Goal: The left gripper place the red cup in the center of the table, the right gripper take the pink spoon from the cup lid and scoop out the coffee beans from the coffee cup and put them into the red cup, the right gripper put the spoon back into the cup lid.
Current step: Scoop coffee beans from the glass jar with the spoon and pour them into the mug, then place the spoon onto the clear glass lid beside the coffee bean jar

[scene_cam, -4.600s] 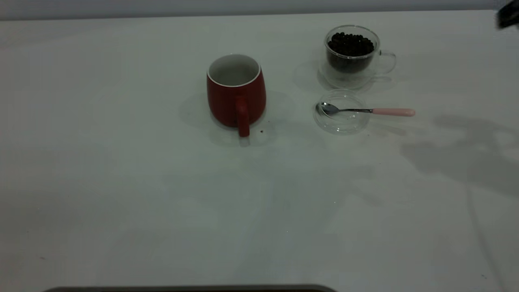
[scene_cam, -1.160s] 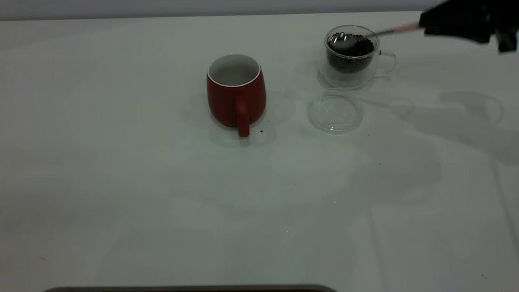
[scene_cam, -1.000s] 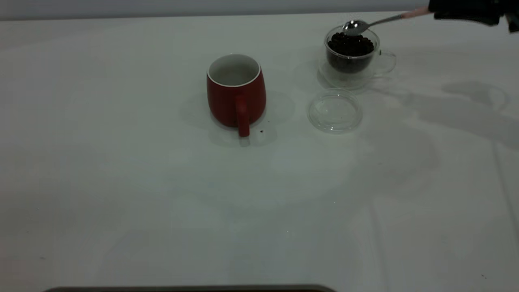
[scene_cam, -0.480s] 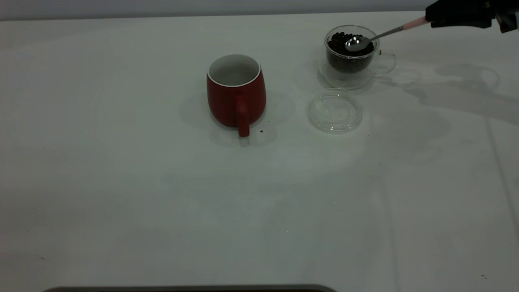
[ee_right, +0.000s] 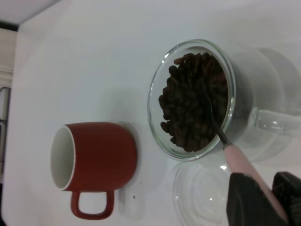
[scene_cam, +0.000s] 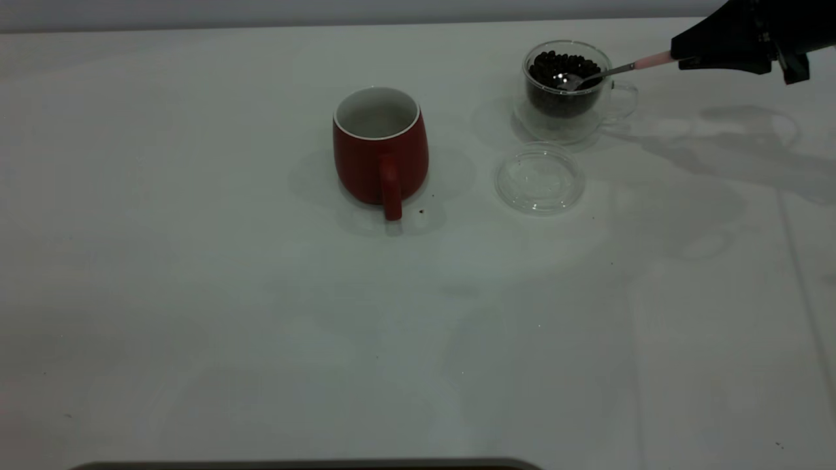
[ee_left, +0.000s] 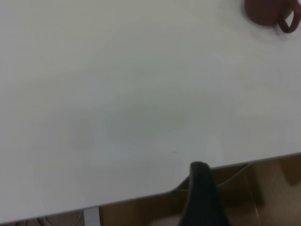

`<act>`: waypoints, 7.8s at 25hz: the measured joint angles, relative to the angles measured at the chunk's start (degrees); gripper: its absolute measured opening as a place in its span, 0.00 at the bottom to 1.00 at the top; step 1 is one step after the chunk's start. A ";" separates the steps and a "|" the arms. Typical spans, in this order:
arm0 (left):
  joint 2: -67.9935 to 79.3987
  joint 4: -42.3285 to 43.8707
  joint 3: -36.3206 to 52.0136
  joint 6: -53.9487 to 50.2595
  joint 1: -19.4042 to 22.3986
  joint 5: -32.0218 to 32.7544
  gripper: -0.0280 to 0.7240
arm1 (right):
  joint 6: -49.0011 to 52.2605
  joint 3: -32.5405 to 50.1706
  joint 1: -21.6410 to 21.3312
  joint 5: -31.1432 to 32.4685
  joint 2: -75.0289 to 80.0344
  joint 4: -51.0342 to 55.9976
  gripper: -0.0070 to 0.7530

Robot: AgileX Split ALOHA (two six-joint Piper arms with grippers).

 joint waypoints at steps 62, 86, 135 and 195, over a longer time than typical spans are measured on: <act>0.00 0.00 0.00 0.00 0.00 0.00 0.82 | 9.80 -0.06 -5.70 11.16 6.77 9.40 0.16; 0.00 0.00 0.00 0.00 0.00 0.00 0.82 | 11.19 -0.06 6.40 11.56 2.16 9.27 0.16; 0.00 0.00 0.00 0.00 0.00 0.00 0.82 | -2.73 1.25 13.35 11.51 -0.76 8.60 0.16; 0.00 0.00 0.00 0.00 0.00 0.00 0.82 | -10.97 23.26 2.10 3.71 5.89 25.12 0.16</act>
